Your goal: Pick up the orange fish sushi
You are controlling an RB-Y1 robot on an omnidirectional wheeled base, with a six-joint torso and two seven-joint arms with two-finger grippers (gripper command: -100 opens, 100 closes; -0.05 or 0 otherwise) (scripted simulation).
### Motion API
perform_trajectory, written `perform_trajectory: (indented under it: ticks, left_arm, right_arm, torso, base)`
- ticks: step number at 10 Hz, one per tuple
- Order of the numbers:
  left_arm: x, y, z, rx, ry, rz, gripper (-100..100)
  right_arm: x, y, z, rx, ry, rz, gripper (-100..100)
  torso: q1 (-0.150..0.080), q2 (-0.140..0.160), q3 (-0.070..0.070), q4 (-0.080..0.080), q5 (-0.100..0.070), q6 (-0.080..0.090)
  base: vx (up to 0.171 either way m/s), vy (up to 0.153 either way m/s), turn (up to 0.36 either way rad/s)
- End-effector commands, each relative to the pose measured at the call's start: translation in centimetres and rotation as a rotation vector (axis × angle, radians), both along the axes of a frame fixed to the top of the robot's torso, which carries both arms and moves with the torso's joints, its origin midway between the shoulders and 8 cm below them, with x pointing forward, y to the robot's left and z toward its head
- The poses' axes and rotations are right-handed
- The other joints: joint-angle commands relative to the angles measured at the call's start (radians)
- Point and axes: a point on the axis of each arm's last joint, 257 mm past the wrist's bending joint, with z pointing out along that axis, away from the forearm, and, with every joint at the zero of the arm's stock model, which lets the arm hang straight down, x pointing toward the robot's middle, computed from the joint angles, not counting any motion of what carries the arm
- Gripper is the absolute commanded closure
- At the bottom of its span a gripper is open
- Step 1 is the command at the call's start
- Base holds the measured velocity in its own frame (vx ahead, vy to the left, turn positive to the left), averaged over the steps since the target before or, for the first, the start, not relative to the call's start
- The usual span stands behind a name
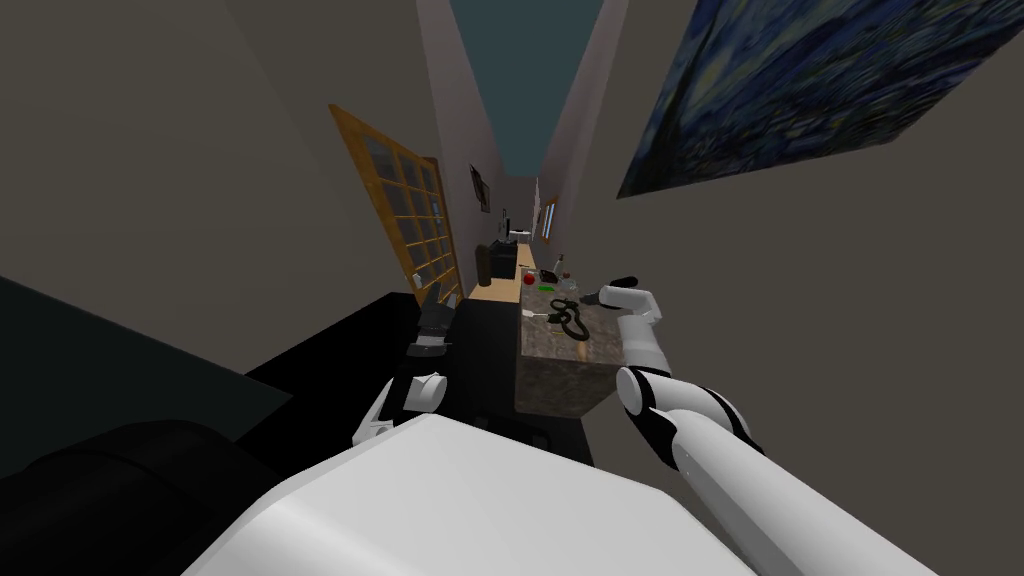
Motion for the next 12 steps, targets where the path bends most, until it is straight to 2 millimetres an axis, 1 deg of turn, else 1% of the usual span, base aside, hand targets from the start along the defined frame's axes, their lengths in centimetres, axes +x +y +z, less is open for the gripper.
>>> perform_trajectory:
  ticks: [1, 2, 3, 4, 5, 6, 7, 8, 9, 10, 11, 12]
  left_arm:
    - [0.0, 0.0, 0.0, 0.0, 0.0, 0.0, 0]
    - [0.0, 0.0, 0.0, 0.0, 0.0, 0.0, 0]
    - [0.0, 0.0, 0.0, 0.0, 0.0, 0.0, 0]
    - [0.0, 0.0, 0.0, 0.0, 0.0, 0.0, 0]
    - [0.0, 0.0, 0.0, 0.0, 0.0, 0.0, 0]
    - [0.0, 0.0, 0.0, 0.0, 0.0, 0.0, 0]
    - [0.0, 0.0, 0.0, 0.0, 0.0, 0.0, 0]
    - [0.0, 0.0, 0.0, 0.0, 0.0, 0.0, 0]
    - [0.0, 0.0, 0.0, 0.0, 0.0, 0.0, 0]
    - [0.0, 0.0, 0.0, 0.0, 0.0, 0.0, 0]
    - [0.0, 0.0, 0.0, 0.0, 0.0, 0.0, 0]
    - [0.0, 0.0, 0.0, 0.0, 0.0, 0.0, 0]
  right_arm:
    - [-0.2, 0.4, -0.4, 0.051, 0.052, -0.025, -100]
    - [-0.9, 0.3, -2.0, 0.07, 0.101, -0.041, -100]
    - [-1.0, 0.2, -2.4, 0.071, 0.111, -0.043, -100]
    - [-1.4, 0.5, -2.9, 0.114, 0.157, -0.07, -100]
    - [-1.9, 0.4, -4.1, 0.122, 0.193, -0.08, -100]
    - [-2.4, 0.7, -4.4, 0.158, 0.232, -0.107, -100]
    - [-3.1, 0.6, -5.8, 0.168, 0.275, -0.121, -100]
    - [-3.8, 0.7, -6.7, 0.202, 0.323, -0.152, -100]
    - [-4.2, 0.7, -7.3, 0.208, 0.344, -0.162, -100]
    - [-4.5, 0.7, -7.5, 0.209, 0.356, -0.163, -100]
    - [-5.6, 0.8, -8.9, 0.243, 0.418, -0.205, -100]
    - [-6.0, 0.8, -9.1, 0.244, 0.434, -0.207, -100]
  torso:
    - [0.0, 0.0, 0.0, 0.0, 0.0, 0.0]
    - [0.001, 0.0, 0.0, 0.0, 0.0, 0.0]
    - [0.001, 0.0, 0.0, 0.0, 0.0, 0.0]
    - [0.0, 0.0, 0.0, 0.0, 0.0, 0.0]
    - [0.0, 0.0, 0.0, 0.0, 0.0, 0.0]
    - [0.0, 0.0, 0.0, 0.0, 0.0, 0.0]
    - [0.001, 0.0, 0.0, 0.0, 0.0, 0.0]
    - [0.0, 0.0, 0.0, 0.0, 0.0, 0.0]
    - [0.0, 0.0, 0.0, 0.0, 0.0, 0.0]
    - [0.0, 0.0, 0.0, 0.0, 0.0, 0.0]
    - [0.0, 0.001, 0.0, 0.0, 0.0, 0.0]
    - [0.0, 0.001, 0.0, 0.0, 0.0, 0.0]
  base:
    - [0.024, 0.026, -0.042]
    - [0.022, 0.027, -0.022]
    - [0.009, 0.013, 0.002]
    - [0.017, 0.019, -0.041]
    - [0.018, 0.02, -0.024]
    - [0.02, 0.027, -0.03]
    - [0.019, 0.025, -0.025]
    - [0.018, 0.026, -0.045]
    - [0.017, 0.022, -0.02]
    - [0.008, 0.01, 0.007]
    - [0.01, 0.014, -0.034]
    - [0.01, 0.019, -0.024]
